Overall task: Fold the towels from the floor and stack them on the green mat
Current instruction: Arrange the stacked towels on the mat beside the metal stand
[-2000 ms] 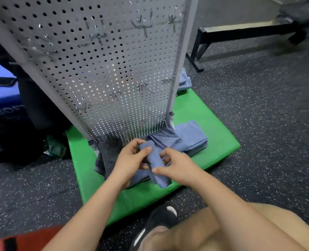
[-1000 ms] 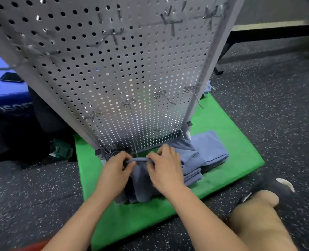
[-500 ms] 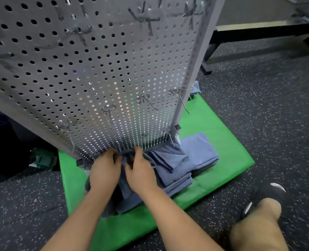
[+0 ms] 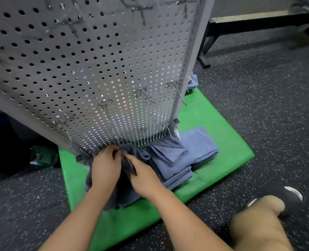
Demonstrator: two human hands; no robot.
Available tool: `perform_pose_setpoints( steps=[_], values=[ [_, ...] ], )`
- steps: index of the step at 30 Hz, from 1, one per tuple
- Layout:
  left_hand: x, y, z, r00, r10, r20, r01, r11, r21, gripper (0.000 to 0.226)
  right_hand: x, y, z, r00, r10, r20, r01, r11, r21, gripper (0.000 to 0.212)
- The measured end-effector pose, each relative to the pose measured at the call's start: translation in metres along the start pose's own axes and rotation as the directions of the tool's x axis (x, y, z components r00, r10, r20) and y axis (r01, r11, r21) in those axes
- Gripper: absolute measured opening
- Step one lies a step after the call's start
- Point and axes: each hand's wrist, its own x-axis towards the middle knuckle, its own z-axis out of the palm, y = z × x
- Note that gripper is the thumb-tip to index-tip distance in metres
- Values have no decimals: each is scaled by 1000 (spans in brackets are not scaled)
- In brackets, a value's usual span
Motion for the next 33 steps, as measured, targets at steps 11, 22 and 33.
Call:
perform_pose_setpoints(
  steps=[11,22,33],
  values=[
    [-92,5,34,982,123,141,-111,990,-90,21,-19,78,-21,957,262,-123,-273,958,-87,28],
    [-121,-46,117,841,-31,540,-155,943,296,61,-39,99,3,927,353,127,-333,930,-157,6],
    [-103,-55,114,881,-7,473,-195,906,377,59,-60,101,-17,899,415,143,-388,904,-183,12]
  ],
)
